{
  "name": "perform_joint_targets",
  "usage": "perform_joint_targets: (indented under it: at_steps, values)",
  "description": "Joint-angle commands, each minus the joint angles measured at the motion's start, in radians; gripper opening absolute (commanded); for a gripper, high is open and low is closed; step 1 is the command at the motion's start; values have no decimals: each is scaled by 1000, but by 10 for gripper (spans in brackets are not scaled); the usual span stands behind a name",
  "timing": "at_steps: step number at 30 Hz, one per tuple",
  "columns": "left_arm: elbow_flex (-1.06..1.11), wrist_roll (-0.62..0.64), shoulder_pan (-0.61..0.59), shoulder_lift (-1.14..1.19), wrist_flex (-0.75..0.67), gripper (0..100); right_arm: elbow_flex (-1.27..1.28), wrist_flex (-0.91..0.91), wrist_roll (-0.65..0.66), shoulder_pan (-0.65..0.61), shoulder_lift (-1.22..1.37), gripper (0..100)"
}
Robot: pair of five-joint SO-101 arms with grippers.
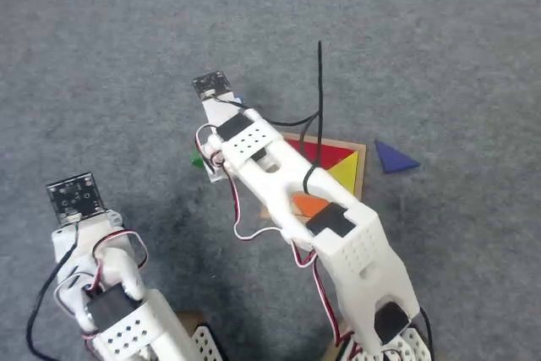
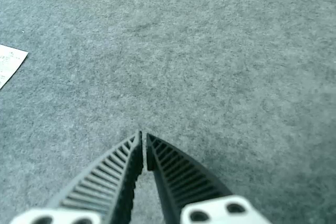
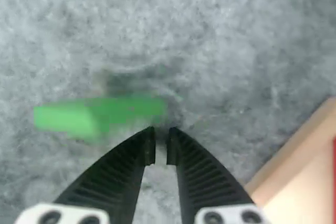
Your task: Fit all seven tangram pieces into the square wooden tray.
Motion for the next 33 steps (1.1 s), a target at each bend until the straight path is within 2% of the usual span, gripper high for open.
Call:
perform_joint_targets:
  at_steps: [1,7,12,14,16,20,26,33]
  values:
    - [-8,-5,8,-17,3,15,-32,74,40,48,-113,36]
    - [-8,-5,9,-17,3,15,-31,119,95,117,-206,55]
    - [-8,-5,9,-15,3,15,-48,-27,135,47,-208,188]
    - [-8,-5,9,-15,3,15,-86,-58,153,13,-186,214]
    - [-8,-5,9,-15,3,15,-149,-71,112,-2,-150,217]
    - [-8,-5,9,-15,3,15,-316,-71,-58,-30,-22,218]
    - [-8,-5,9,-14,3,15,-532,-33,-72,-58,185,224]
    - [-8,-3,9,-14,3,15,-746,136,-338,-74,317,347]
